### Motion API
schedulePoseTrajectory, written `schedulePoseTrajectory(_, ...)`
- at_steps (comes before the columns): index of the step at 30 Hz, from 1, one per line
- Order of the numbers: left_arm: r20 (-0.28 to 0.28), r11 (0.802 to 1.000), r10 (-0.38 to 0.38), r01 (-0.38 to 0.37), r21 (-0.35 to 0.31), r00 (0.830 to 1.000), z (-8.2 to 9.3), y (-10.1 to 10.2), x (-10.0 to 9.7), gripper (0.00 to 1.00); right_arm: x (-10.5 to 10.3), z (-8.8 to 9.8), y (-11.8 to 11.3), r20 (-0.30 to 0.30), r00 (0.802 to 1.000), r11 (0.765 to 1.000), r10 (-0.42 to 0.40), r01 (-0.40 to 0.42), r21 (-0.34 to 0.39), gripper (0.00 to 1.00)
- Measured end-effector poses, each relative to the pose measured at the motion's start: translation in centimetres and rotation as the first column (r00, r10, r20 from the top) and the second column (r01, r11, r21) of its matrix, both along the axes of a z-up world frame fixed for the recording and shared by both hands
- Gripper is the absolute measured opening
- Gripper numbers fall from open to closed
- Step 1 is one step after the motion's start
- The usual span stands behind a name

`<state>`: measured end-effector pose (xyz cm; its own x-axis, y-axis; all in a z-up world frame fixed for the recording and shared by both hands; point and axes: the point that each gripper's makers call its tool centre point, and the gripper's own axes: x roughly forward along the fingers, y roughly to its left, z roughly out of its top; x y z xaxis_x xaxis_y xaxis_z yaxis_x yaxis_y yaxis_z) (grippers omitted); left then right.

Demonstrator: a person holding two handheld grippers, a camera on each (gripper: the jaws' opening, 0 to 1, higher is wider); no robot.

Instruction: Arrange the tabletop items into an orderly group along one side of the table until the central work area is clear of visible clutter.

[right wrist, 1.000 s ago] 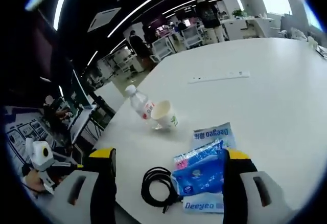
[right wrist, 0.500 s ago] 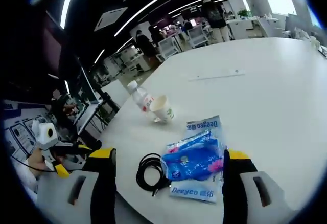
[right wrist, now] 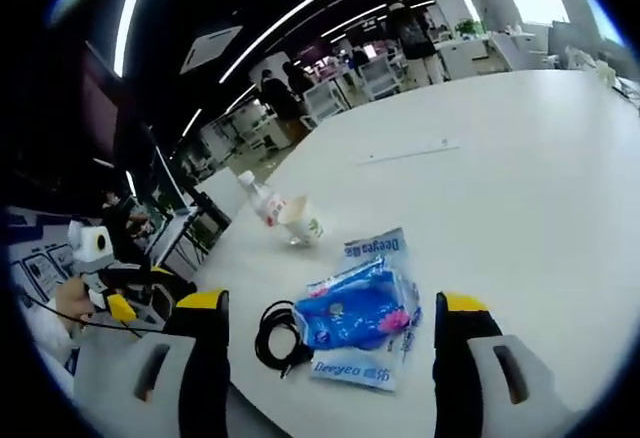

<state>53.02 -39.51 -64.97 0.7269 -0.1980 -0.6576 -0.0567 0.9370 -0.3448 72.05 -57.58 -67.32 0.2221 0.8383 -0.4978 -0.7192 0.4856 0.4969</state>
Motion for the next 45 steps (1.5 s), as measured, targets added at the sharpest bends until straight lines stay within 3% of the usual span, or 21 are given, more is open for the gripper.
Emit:
schedulePoseTrajectory(11, -0.026, 0.999, 0.034, -0.035, -0.032, 0.999, -1.2, 1.0, 0.0, 0.83, -0.1, 0.0, -1.1, 0.003, 1.0, 1.0, -0.017, 0.017, -0.001, 0.82)
schedulePoseTrajectory(15, -0.029, 0.996, 0.047, -0.049, -0.071, 0.998, -1.4, 0.4, 0.3, 0.83, -1.0, -0.4, -1.6, 0.014, 1.0, 1.0, 0.011, -0.011, -0.028, 0.8)
schedulePoseTrajectory(25, -0.035, 0.997, 0.022, -0.024, -0.071, 0.999, -1.3, -0.6, 0.8, 0.83, -1.2, -0.5, -2.2, -0.001, 1.0, 1.0, 0.004, -0.004, -0.012, 0.77)
schedulePoseTrajectory(30, -0.035, 0.996, 0.035, -0.038, -0.077, 0.999, -1.3, -0.9, 0.7, 0.82, -1.7, -0.9, -2.3, 0.024, 0.999, 0.998, 0.048, -0.047, -0.043, 0.74)
schedulePoseTrajectory(45, -0.039, 0.99, 0.107, -0.111, -0.091, 0.993, -1.4, -2.5, 0.7, 0.82, -0.2, -1.2, -4.0, 0.017, 0.997, 0.997, 0.073, -0.073, -0.027, 0.73)
